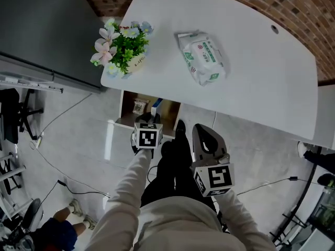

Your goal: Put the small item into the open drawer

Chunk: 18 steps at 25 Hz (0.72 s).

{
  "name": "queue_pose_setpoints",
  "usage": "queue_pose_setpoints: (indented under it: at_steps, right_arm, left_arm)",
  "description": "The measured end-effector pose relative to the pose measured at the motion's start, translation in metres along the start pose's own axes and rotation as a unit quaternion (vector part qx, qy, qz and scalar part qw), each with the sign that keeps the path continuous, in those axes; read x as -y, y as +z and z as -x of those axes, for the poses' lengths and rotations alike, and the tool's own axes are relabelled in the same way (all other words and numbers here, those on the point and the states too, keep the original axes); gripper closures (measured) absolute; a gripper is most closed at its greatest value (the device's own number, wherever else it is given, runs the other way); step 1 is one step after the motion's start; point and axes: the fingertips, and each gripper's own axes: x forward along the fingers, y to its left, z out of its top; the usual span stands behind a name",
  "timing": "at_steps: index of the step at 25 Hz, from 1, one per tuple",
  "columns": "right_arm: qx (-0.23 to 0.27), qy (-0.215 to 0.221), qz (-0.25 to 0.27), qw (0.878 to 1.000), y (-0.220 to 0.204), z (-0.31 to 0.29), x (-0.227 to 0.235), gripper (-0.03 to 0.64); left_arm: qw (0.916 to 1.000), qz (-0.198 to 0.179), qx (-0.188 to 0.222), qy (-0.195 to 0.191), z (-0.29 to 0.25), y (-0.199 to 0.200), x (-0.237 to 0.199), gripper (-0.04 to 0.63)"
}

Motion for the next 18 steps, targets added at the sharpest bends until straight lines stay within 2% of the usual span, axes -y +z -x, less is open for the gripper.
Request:
queue_pose_setpoints:
  at_steps: [8, 13, 18]
  right_arm:
    - [-0.012, 0.006, 0.0, 1.0, -0.008, -0.009, 0.005, 0.591]
    - [-0.018, 0.007, -0.005, 1.0, -0.013, -0.013, 0.005, 0.591]
    - [-0.015, 0.011, 0.009, 1.0, -0.005, -0.019, 0.01, 0.591]
  left_arm:
    - [0.9995, 0.0, -0.028, 0.012, -0.034, -0.007, -0.006, 0.494]
    - [0.998, -0.012, -0.052, 0.034, -0.044, -0.015, -0.015, 0.494]
    - [0.997, -0.006, -0.07, 0.033, -0.065, -0.027, -0.017, 0.494]
